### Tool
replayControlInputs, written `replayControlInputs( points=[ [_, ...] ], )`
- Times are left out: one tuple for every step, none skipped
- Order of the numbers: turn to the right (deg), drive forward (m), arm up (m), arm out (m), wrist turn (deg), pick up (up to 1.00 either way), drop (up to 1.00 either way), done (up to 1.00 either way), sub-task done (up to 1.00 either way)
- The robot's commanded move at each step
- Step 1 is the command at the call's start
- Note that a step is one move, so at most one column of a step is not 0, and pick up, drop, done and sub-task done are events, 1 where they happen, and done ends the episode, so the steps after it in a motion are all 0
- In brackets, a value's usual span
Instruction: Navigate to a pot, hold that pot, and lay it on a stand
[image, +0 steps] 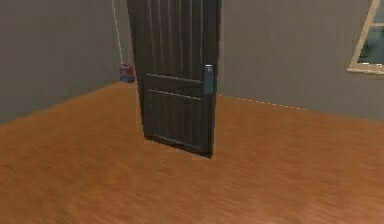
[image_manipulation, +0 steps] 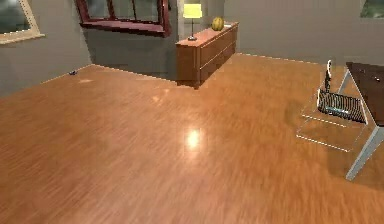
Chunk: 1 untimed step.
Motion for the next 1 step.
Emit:
replayControlInputs(
  points=[
    [9.0, 0.0, 0.0, 0.0, 0.0, 0.0, 0.0, 0.0, 0.0]
  ],
)
